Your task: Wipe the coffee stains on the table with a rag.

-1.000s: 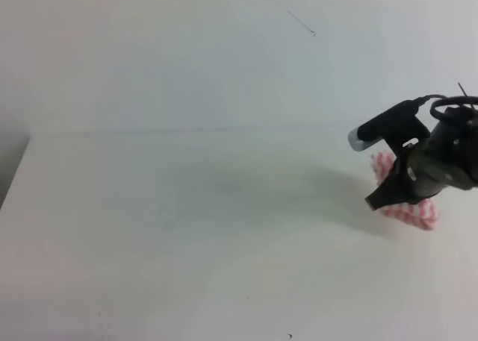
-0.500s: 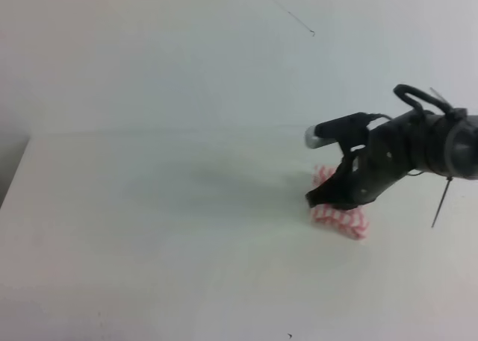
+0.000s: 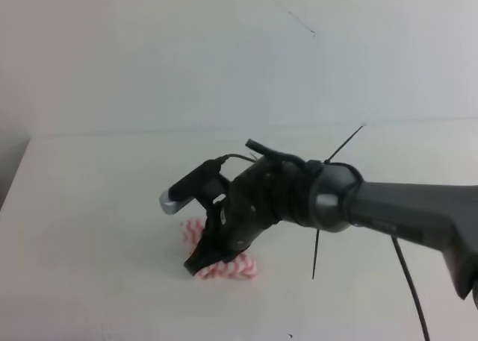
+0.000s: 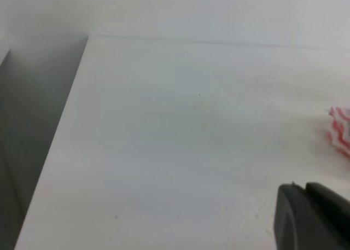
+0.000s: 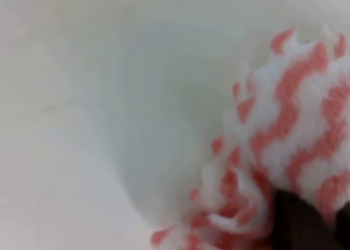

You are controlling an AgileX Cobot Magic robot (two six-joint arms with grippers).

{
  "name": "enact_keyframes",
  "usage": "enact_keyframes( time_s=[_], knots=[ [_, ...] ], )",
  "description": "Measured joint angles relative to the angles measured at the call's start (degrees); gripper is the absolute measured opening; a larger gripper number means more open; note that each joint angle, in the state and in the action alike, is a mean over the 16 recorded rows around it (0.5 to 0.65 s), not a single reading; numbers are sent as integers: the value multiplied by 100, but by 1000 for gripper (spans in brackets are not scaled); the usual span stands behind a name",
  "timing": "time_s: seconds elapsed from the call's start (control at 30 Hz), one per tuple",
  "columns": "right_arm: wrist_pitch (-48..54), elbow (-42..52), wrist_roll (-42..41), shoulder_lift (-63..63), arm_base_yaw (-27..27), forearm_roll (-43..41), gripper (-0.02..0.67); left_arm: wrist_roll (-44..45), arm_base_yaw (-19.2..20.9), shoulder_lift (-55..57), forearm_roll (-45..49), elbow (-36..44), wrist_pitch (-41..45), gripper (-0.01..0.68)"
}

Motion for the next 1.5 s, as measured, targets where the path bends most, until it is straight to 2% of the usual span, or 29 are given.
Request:
enact_keyframes(
  time_s=[0.23,0.4,0.67,0.83,1.03,1.3,1.5],
  knots=[
    [571,124,-132,-194,351,24,28,0,0,-9,0,0,6,-1],
    [581,753,136,-781,252,-317,30,0,0,0,0,0,6,-1],
    [-157,2151,920,-1820,-501,-962,28,0,1,-19,0,0,6,-1],
    [-677,2711,1371,-2173,-1048,-1139,28,-2,1,-19,0,16,0,-1],
    [-955,2859,1791,-2219,-1518,-1288,28,-5,0,0,0,16,0,-1],
    [-941,2853,2206,-2202,-1854,-1546,38,-5,1,-19,0,16,0,-1],
    [-635,2852,2118,-2208,-2039,-1521,117,0,1,-19,0,32,-6,-1]
  ],
)
